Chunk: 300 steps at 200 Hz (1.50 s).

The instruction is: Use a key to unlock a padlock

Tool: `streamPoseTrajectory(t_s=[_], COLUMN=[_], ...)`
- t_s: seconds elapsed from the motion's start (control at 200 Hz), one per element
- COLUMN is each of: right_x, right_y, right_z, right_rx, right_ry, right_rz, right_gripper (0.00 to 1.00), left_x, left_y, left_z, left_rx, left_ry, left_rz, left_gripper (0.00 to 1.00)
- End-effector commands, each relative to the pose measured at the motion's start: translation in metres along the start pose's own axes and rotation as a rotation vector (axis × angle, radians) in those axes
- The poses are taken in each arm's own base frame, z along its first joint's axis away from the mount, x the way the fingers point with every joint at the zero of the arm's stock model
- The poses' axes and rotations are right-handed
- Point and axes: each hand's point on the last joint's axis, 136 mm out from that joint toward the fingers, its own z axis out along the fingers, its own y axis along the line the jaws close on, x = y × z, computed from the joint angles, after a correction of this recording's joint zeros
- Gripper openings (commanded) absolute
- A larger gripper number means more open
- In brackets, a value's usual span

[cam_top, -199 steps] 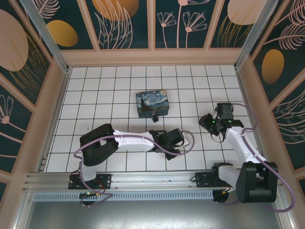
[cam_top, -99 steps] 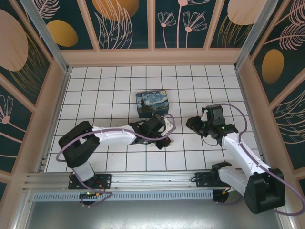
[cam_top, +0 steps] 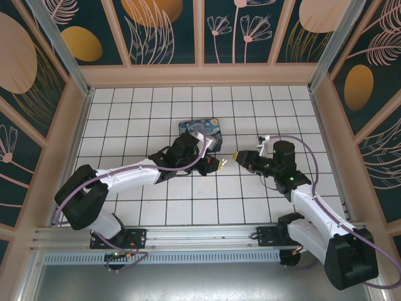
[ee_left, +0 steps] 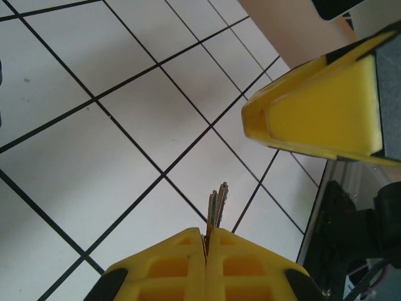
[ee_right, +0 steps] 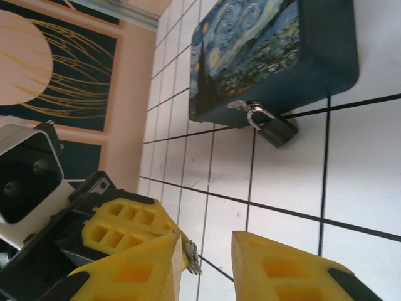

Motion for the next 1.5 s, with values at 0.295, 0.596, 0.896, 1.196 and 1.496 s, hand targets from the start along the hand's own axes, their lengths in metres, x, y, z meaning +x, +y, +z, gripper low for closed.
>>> streamPoseTrajectory(t_s=[0.295, 0.596, 0.896, 1.196, 1.496], right_x=[0.014, 0.013, 0.010, 0.007, 0.011], right_y=[0.027, 0.038, 0.049, 0.040, 0.032], right_z=[0.013, 0.012, 0.009, 0.011, 0.009], right_rx=[-0.159, -0.228, -0.279, -0.178, -0.051], right_ry=[0.043, 0.025, 0.020, 0.033, 0.093], right_rz=[-0.006, -0.013, -0.037, -0.063, -0.139], right_gripper=[0.32, 0.28, 0.10, 0.03, 0.02], left_x=[-0.034, -0.038, -0.037, -0.031, -0.029], left_y=[-0.024, -0.038, -0.043, -0.025, -0.019], left_z=[-0.016, -0.017, -0.018, -0.006, -0.007], left_rx=[0.116, 0.202, 0.251, 0.193, 0.161], left_ry=[-0.122, -0.127, -0.138, -0.110, -0.092], left_rz=[-0.044, -0.052, -0.075, -0.109, -0.085], left_gripper=[0.05, 0.05, 0.05, 0.13, 0.24])
